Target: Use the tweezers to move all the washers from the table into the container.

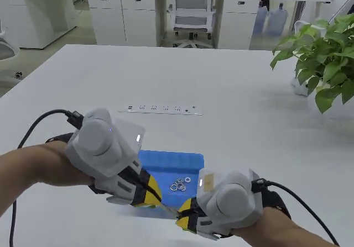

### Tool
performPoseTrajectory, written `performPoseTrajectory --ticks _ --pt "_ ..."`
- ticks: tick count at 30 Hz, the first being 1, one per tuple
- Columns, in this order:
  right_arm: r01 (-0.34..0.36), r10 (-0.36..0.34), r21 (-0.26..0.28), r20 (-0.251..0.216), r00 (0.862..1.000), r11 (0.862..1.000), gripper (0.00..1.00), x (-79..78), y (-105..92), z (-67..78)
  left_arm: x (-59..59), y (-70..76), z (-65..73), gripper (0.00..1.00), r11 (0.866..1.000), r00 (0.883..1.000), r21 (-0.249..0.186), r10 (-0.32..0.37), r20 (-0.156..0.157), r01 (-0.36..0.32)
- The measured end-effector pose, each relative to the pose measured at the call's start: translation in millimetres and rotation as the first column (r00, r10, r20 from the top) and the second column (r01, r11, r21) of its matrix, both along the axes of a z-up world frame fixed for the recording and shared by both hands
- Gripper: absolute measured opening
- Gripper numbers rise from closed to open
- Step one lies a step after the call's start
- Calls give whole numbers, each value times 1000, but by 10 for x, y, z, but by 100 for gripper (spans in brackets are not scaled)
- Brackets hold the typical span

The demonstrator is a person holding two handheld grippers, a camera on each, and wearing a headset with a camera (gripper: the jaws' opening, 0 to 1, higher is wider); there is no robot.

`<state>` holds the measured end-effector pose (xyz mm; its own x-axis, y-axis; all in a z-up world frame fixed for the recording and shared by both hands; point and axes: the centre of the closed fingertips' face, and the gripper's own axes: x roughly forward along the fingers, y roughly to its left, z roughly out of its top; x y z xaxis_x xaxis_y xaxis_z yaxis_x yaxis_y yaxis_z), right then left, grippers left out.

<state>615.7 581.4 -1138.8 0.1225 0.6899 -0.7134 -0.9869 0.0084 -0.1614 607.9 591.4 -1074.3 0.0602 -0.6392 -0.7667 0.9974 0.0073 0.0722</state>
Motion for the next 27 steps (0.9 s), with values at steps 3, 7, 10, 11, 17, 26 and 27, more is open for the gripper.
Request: performPoseTrajectory --ticks 3,7,10,11,17,26,27 --pt "-17 17 -28 -9 1000 999 6 -54 20 -99 -38 48 -126 4 1000 1000 14 13 -18 -13" --pt "-30 29 -53 -19 999 998 6 -69 43 -184 -46 144 -289 4 999 999 40 36 -34 -35" --pt "-39 38 -71 -20 999 997 7 -63 52 -236 -36 193 -392 4 997 997 49 54 -46 -52" --pt "-42 41 -79 -15 999 996 7 -51 52 -263 -26 207 -440 4 997 997 54 60 -49 -57" --pt "-31 26 -104 -50 998 994 7 -42 45 -363 -2 250 -661 5 994 994 88 75 -75 -68" --pt "-7 -5 -126 -95 995 992 11 -53 21 -439 -17 280 -886 4 990 988 128 79 -133 -62" --pt "-11 -1 -127 -94 996 992 11 -53 24 -439 -15 283 -899 4 990 988 130 79 -133 -61"
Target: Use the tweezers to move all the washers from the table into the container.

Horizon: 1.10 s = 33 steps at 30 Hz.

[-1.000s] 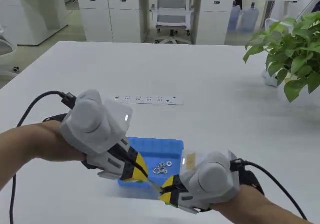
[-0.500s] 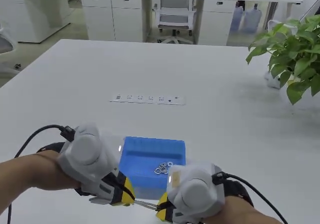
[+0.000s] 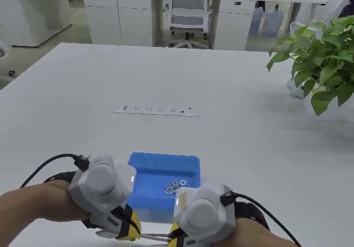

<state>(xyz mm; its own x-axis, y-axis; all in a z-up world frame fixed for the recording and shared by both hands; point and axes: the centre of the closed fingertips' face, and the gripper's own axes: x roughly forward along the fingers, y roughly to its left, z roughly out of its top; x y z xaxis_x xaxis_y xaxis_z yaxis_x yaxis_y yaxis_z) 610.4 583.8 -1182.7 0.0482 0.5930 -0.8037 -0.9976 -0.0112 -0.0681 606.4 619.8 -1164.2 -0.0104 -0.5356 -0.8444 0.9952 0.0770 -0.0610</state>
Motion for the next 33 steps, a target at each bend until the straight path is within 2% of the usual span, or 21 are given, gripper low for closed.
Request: performPoseTrajectory --ticks 3,11,15,24,27,29,33 --pt "21 -21 5 -28 999 1000 12 -1 12 -6 10 24 -46 4 1000 1000 6 2 -12 -2" --pt "32 -33 -7 -41 999 999 13 -13 -19 -4 -21 52 -137 5 1000 1000 29 -3 -22 4" --pt "43 -44 -16 -48 998 999 13 -7 -47 -5 -15 43 -151 5 1000 1000 23 6 -23 -6" --pt "55 -56 -9 -52 997 998 17 -4 -48 12 22 61 -151 5 1000 1000 28 5 -1 -5" --pt "66 -66 -3 -47 997 998 19 6 -63 50 11 84 -146 8 1000 1000 28 13 -2 -12" --pt "77 -77 8 -53 996 997 21 4 -72 88 23 117 -148 11 999 1000 33 21 10 -21" --pt "106 -105 36 -45 993 994 25 35 -92 180 33 156 -100 14 998 998 14 54 13 -54"
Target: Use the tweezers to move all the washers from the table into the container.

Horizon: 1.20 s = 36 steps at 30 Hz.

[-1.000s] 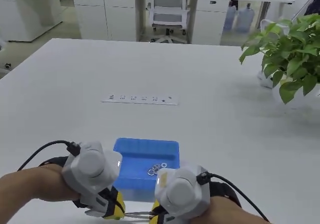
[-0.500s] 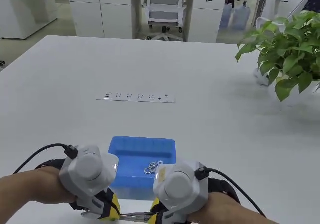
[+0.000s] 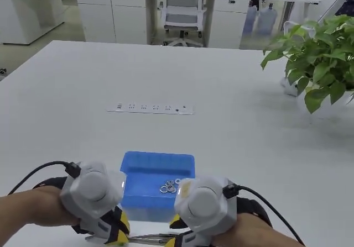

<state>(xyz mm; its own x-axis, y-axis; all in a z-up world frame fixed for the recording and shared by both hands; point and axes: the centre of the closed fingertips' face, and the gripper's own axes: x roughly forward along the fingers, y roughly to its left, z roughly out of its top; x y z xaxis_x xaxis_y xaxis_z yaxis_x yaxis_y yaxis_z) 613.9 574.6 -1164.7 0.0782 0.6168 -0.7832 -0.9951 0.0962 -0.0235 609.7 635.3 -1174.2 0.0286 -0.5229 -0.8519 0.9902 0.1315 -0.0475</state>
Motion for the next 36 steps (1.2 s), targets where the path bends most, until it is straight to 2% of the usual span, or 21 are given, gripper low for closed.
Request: performPoseTrajectory --ticks 4,7,9,11,14,15,16,21,24,26,27,28,30,31,32,36 --pt "36 -36 24 -4 999 999 31 16 -57 97 -5 51 72 17 999 999 -25 47 -3 -47" --pt "73 -74 59 10 997 996 35 56 -115 194 -5 78 133 22 995 996 -53 90 -4 -90" --pt "104 -106 93 14 994 990 41 89 -151 266 -26 100 199 26 989 992 -83 125 -16 -126" --pt "131 -134 114 18 991 985 45 109 -214 337 -17 125 275 28 979 986 -116 169 -9 -169" --pt "197 -208 171 50 977 965 52 204 -309 462 2 134 418 35 952 969 -190 246 3 -241" --pt "220 -232 186 47 972 958 55 217 -336 489 -3 142 448 37 946 966 -202 259 4 -253" --pt "243 -257 202 44 965 949 58 230 -378 522 6 148 496 40 937 961 -225 277 19 -266" --pt "306 -327 248 49 944 919 66 257 -547 600 -4 200 630 54 903 937 -285 346 36 -322" --pt "344 -370 276 47 928 897 73 265 -668 633 -12 212 742 60 869 913 -338 403 58 -362" --pt "362 -392 290 51 918 886 76 282 -711 652 -26 223 754 66 860 907 -351 416 60 -371" --pt "383 -415 302 49 908 873 79 290 -760 676 -46 246 753 68 848 897 -355 439 55 -393" --pt "398 -433 313 45 900 862 80 294 -790 694 -73 253 754 70 843 892 -356 448 55 -402" --pt "408 -442 313 45 896 858 85 282 -820 703 -84 271 774 75 827 880 -375 472 61 -418" --pt "411 -448 318 48 893 854 87 271 -833 715 -87 272 779 79 824 877 -378 476 60 -421" --pt "412 -449 318 51 892 854 88 262 -840 717 -93 270 794 81 813 870 -389 490 56 -433" --pt "418 -455 319 48 889 851 96 225 -823 696 -105 250 818 90 808 863 -394 501 68 -438"
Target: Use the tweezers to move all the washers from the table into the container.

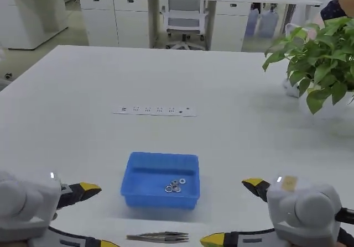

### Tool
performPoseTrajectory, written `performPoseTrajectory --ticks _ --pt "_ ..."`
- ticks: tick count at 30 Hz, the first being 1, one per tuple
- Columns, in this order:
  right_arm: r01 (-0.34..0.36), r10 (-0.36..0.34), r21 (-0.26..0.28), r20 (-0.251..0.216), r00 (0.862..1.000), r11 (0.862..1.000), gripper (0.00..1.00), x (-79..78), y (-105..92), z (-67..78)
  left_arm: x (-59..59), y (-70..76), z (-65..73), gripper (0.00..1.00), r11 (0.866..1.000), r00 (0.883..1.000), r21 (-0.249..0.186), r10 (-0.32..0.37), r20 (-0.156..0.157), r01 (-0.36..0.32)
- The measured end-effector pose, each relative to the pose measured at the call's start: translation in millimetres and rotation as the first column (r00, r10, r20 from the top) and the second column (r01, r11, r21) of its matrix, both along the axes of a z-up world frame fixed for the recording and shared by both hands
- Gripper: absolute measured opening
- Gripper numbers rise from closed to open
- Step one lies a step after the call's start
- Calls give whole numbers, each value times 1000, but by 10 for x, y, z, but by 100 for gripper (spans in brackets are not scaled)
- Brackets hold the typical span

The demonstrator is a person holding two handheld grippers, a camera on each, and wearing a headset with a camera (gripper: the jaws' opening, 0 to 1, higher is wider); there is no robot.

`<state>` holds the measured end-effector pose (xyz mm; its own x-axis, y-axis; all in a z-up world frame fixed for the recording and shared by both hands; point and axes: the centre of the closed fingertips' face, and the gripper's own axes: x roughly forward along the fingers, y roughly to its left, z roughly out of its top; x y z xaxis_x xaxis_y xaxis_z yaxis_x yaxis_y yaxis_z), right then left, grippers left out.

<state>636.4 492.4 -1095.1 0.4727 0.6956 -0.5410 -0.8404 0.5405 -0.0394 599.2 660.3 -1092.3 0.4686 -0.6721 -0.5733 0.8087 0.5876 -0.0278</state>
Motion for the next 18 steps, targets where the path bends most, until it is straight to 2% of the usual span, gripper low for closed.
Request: performPoseTrajectory --ticks 4,7,18 --pt "-18 18 -4 -16 1000 1000 100 -71 70 -57 37 -11 10 99 1000 1000 3 9 9 -9" --pt "-28 28 -12 -14 1000 1000 100 -93 80 -71 77 7 27 99 1000 1000 -2 22 13 -22" --pt "-30 30 -11 -18 999 999 100 -104 88 -87 76 5 25 99 1000 1000 7 13 17 -14"
